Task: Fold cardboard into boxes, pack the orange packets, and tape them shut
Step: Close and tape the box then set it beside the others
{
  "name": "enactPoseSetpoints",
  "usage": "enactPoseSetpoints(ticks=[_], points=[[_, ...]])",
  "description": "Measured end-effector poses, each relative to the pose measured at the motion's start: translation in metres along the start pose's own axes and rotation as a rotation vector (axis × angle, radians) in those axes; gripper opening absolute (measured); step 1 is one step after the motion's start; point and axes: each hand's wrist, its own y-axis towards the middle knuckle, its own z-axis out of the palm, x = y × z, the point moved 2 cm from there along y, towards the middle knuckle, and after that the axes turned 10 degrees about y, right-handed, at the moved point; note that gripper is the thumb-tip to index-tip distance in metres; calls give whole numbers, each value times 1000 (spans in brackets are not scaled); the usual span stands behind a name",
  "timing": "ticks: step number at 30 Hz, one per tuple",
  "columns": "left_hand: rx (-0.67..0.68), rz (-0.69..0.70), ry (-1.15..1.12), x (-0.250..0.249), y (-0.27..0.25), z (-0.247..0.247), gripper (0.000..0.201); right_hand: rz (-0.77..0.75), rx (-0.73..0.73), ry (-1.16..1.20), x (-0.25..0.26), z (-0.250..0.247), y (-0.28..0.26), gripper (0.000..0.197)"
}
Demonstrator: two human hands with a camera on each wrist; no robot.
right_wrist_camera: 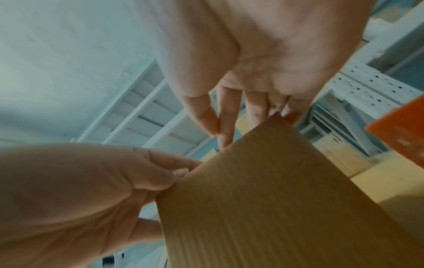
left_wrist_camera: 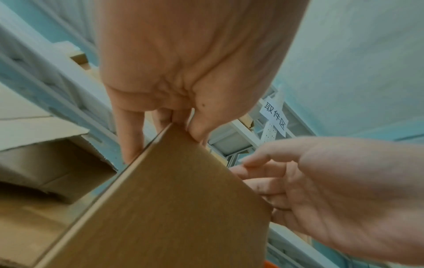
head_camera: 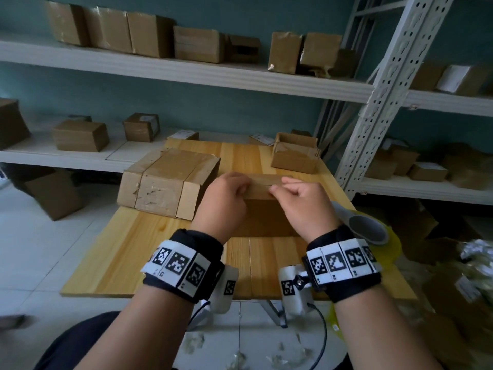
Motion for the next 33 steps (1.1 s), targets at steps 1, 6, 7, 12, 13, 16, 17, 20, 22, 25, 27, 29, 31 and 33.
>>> enactPoseSetpoints(ticks=[1,6,7,12,13,16,17,20,22,25,27,29,31,33], points=[[7,-31,5,1,0,-1,35,-13,-21,-24,0,2,-1,35],[132,-220,-151,4,0,-9,56,77,26,-120,1,6,-1,43],[163,-243,-183,6,-1,-8,66,129,62,-105,0,6,0,55],[133,-280,-323,14,-2,-8,24,215,72,-39,-12,-1,6,89],[145,-283,-341,15,-3,-7,25,218,70,-11,-13,-2,6,91],[161,-294,-383,14,-6,-4,40,221,66,60,-17,-1,5,86],[170,-312,-419,14,-6,-1,39,231,63,84,-18,0,4,84],[185,-383,-501,15,-7,2,33,260,52,167,-17,4,1,80],[185,-388,-511,14,-8,1,32,281,47,230,-16,7,-1,78],[161,-368,-482,17,-8,4,38,316,29,281,-18,10,-3,76],[118,-356,-484,16,-9,6,40,332,14,311,-21,10,-3,66],[59,-343,-478,17,-10,5,46,321,-3,345,-24,10,-5,62],[21,-337,-490,21,-8,3,48,288,-23,370,-26,11,-7,50],[4,-337,-565,24,-5,0,44,269,-71,394,-27,10,-7,39]])
